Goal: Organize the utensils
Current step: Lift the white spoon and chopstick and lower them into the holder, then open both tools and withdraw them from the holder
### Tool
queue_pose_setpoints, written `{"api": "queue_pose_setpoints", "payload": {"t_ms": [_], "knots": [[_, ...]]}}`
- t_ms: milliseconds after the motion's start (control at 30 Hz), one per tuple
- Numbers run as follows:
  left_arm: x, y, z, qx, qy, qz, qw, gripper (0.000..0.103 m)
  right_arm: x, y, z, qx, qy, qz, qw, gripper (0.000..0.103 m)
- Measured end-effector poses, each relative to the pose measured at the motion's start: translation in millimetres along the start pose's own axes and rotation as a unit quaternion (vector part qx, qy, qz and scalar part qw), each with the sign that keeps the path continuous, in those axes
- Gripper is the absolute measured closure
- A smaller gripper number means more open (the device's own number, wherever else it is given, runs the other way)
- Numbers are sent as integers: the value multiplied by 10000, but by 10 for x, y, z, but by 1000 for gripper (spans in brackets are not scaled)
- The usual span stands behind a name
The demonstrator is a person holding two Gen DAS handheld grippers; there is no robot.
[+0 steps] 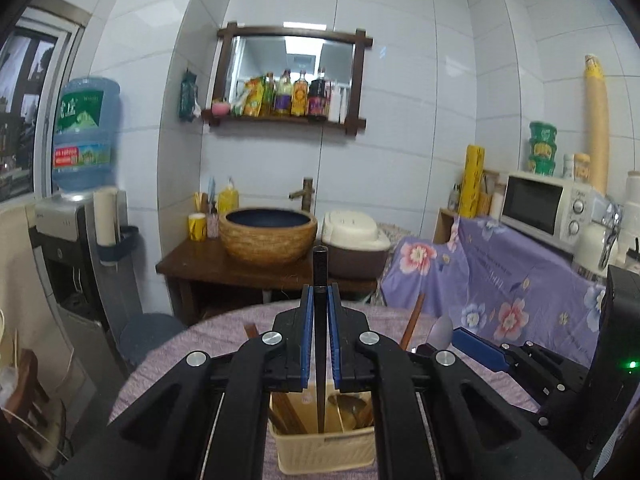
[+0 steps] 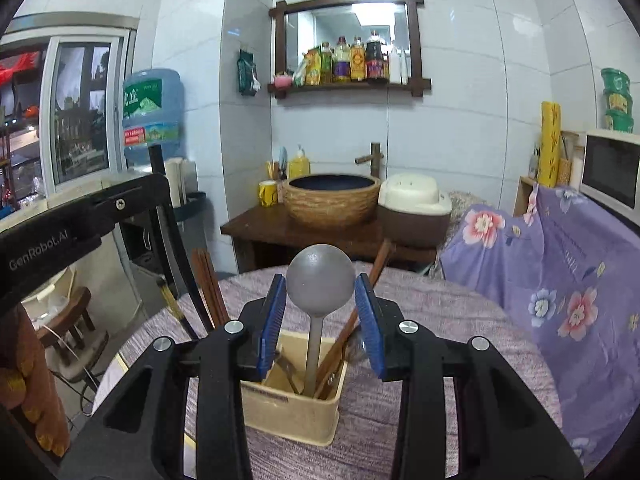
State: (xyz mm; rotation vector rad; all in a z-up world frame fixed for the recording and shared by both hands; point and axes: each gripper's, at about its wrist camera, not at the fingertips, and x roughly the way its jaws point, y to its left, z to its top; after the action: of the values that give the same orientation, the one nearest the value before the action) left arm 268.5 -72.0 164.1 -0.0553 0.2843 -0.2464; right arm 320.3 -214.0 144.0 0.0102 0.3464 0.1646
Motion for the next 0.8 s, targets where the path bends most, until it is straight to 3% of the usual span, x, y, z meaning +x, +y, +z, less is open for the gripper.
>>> {"api": "queue_pose_setpoints", "payload": {"t_ms": [267, 667, 767, 800], "knots": [[268, 83, -492, -131, 590, -10, 9982, 95, 210, 82, -441, -313, 295, -46, 9991, 66], [189, 27, -492, 198, 458, 33, 9987, 93, 226, 57, -658, -280, 309, -123, 9991, 67], [70, 60, -480, 195, 307, 54, 9993, 72, 93, 25, -695, -197, 229, -125, 9995, 58], [17, 73, -488, 180, 244, 67, 9995, 60, 46, 15, -710, -176, 205, -123, 9996, 56]]}}
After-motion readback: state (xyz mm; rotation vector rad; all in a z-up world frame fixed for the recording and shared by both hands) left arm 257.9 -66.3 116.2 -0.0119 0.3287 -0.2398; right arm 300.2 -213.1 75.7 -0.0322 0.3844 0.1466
